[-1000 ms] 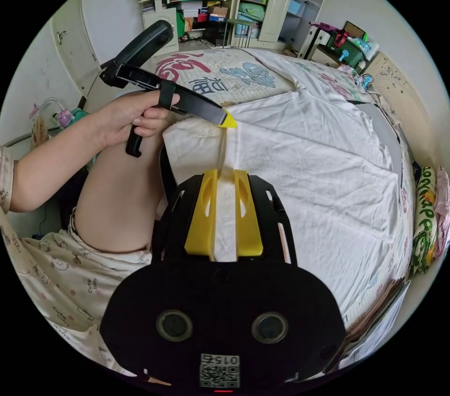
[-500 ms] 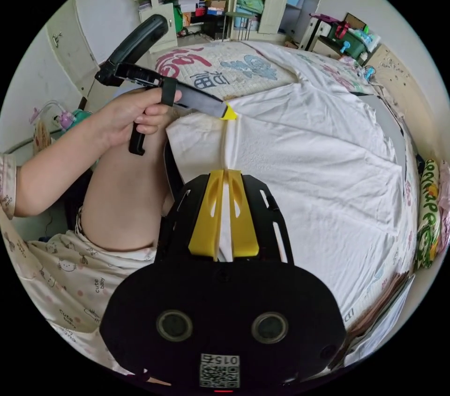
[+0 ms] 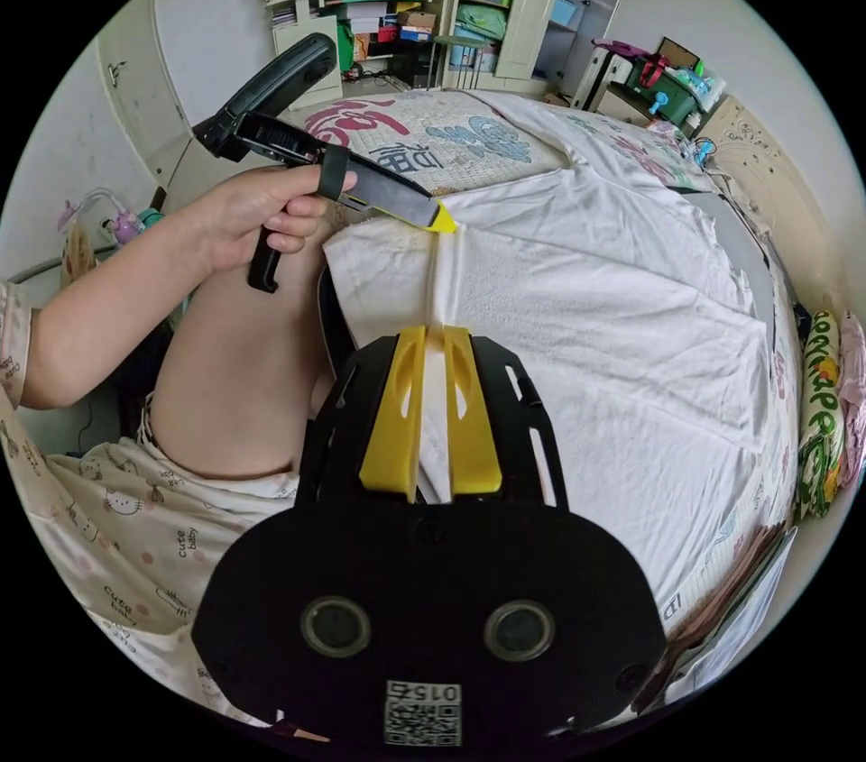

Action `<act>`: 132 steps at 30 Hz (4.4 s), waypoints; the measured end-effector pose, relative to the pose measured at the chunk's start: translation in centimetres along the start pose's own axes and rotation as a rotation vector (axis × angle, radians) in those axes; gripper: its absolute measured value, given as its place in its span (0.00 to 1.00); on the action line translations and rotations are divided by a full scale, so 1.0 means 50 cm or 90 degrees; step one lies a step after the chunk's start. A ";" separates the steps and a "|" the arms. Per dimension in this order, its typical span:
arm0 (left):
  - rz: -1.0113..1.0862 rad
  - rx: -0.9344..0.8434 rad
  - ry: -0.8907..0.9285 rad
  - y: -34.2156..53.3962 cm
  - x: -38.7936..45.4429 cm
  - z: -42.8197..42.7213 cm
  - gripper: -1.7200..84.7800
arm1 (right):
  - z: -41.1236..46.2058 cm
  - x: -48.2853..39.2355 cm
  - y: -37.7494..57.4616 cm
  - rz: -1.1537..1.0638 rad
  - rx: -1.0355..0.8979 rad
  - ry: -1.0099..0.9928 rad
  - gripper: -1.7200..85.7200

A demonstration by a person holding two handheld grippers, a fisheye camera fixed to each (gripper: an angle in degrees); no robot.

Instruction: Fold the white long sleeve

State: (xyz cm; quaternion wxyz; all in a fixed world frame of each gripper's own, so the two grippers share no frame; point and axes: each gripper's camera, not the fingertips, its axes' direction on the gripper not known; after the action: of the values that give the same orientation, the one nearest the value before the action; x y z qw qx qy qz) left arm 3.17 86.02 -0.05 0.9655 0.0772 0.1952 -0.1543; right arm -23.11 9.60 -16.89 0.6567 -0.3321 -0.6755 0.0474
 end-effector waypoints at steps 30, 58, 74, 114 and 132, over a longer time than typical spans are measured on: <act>-0.449 0.399 -0.065 -0.097 -0.968 -0.411 0.19 | 0.015 0.228 -0.473 -0.067 0.164 0.019 0.10; -0.462 0.518 0.268 -0.209 -1.048 -0.160 0.09 | -0.065 0.343 -0.665 0.075 0.112 -0.002 0.03; 0.649 0.050 -0.124 -0.458 0.199 0.196 0.02 | -0.467 0.360 -0.384 0.256 0.231 -0.151 0.13; 0.869 -0.252 0.000 -0.962 0.502 0.533 0.02 | -0.768 0.440 -0.022 0.646 0.212 -0.422 0.19; 0.762 -0.253 0.058 -1.120 0.481 0.329 0.14 | -0.928 0.353 0.028 0.577 0.233 -0.256 0.04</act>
State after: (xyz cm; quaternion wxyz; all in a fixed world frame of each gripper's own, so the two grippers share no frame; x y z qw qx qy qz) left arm 11.67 23.46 0.31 0.8714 -0.0010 0.1840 0.4548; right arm 21.52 2.43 3.69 0.4748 -0.4551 -0.5576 0.5065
